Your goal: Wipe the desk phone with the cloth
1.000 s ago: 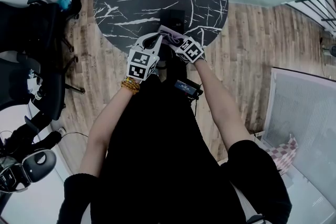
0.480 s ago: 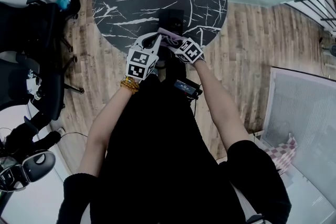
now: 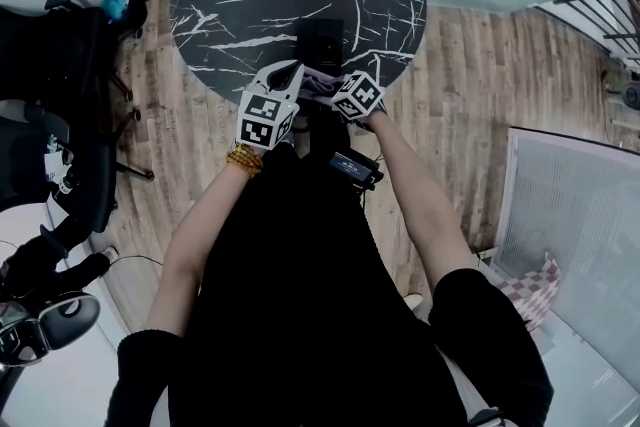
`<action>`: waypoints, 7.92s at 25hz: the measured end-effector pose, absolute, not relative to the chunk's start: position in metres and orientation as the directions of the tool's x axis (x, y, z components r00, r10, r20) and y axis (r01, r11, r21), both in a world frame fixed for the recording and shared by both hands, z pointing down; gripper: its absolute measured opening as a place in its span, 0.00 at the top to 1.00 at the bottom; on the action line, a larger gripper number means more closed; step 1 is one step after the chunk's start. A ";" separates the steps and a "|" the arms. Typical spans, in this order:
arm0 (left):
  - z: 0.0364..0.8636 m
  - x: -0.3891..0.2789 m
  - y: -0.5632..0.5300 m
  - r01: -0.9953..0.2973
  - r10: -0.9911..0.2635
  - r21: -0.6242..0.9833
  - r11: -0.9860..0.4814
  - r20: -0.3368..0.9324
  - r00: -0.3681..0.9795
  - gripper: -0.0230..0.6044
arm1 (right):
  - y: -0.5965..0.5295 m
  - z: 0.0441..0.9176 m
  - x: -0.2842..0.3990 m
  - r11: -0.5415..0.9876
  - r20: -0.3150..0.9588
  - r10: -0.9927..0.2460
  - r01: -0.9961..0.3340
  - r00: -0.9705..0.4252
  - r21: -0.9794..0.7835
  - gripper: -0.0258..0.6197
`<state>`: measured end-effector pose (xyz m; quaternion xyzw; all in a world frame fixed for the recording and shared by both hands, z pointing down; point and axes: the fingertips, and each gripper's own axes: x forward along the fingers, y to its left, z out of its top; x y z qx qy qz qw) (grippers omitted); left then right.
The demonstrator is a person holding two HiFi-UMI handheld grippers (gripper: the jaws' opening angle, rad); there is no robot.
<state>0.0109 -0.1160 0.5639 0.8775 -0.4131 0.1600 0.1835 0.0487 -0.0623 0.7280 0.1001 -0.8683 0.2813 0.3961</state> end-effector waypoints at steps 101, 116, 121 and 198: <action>0.573 0.008 -0.141 -0.798 -0.664 0.224 -0.560 0.455 0.593 0.94 | -0.143 0.706 0.091 0.847 0.780 -0.275 -0.526 -0.562 -0.081 0.88; 0.576 0.004 -0.138 -0.797 -0.660 0.220 -0.563 0.461 0.594 0.94 | -0.116 0.721 0.088 0.846 0.784 -0.211 -0.511 -0.583 -0.153 0.88; 0.576 0.005 -0.135 -0.796 -0.658 0.220 -0.565 0.463 0.595 0.94 | -0.110 0.721 0.088 0.844 0.786 -0.204 -0.512 -0.583 -0.161 0.88; 0.418 -0.007 -0.114 -0.830 -0.850 -0.198 -0.522 0.035 0.526 0.94 | -0.099 0.416 0.040 0.657 0.000 -0.753 -0.751 -0.658 0.069 0.88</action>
